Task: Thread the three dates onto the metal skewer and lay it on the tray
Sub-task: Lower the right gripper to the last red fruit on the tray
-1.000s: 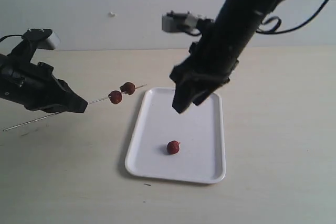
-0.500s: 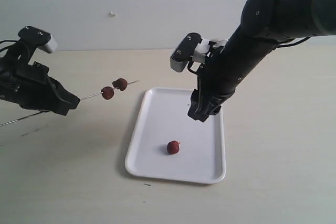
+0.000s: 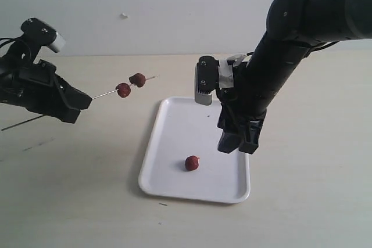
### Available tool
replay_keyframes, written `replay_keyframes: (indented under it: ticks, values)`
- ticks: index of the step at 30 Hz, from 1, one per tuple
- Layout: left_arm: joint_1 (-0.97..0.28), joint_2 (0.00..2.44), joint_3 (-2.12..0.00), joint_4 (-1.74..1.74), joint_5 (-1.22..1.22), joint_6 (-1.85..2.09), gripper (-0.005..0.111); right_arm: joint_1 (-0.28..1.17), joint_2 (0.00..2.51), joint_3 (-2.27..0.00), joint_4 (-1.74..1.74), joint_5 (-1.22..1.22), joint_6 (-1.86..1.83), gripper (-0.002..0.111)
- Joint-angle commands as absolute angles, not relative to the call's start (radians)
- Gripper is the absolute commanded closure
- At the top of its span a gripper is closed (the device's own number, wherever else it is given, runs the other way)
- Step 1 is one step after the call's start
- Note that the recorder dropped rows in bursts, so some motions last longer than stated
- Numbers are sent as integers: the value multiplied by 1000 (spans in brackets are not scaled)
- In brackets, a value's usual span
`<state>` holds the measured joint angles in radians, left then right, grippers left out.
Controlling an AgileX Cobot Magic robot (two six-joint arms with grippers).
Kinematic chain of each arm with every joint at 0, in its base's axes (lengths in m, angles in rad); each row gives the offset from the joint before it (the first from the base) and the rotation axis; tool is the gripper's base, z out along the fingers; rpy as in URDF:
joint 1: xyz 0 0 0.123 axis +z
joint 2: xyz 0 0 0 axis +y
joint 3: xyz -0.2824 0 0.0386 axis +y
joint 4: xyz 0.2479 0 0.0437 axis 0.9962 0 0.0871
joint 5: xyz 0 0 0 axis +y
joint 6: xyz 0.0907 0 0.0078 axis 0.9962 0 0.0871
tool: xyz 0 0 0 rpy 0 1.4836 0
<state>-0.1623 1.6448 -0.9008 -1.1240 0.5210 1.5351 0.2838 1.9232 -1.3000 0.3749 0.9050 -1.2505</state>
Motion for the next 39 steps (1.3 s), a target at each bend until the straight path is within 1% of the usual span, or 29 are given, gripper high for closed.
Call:
replay_keyframes:
  ticks: [1, 7, 10, 19, 24, 32, 39]
  values:
    - [-161, 1636, -890, -1172, 518, 1586, 107, 280, 1914, -1294, 465, 902, -1325, 55]
    - [-154, 1636, -849, -1405, 521, 1800, 107, 280, 1961, -1294, 523, 908, -1442, 55]
    - [-139, 1636, -847, -1459, 531, 1843, 107, 280, 1991, -1294, 525, 880, -1481, 55]
    - [-111, 1636, -847, -1477, 559, 1847, 107, 297, 2049, -1294, 692, 836, -1728, 55]
    - [-111, 1636, -847, -1477, 587, 1849, 107, 326, 2076, -1294, 684, 799, -1757, 55]
    - [-111, 1636, -847, -1477, 598, 1849, 107, 326, 2107, -1294, 665, 784, -1764, 55]
    - [-111, 1636, -847, -1477, 598, 1849, 107, 326, 2149, -1294, 662, 713, -1770, 55]
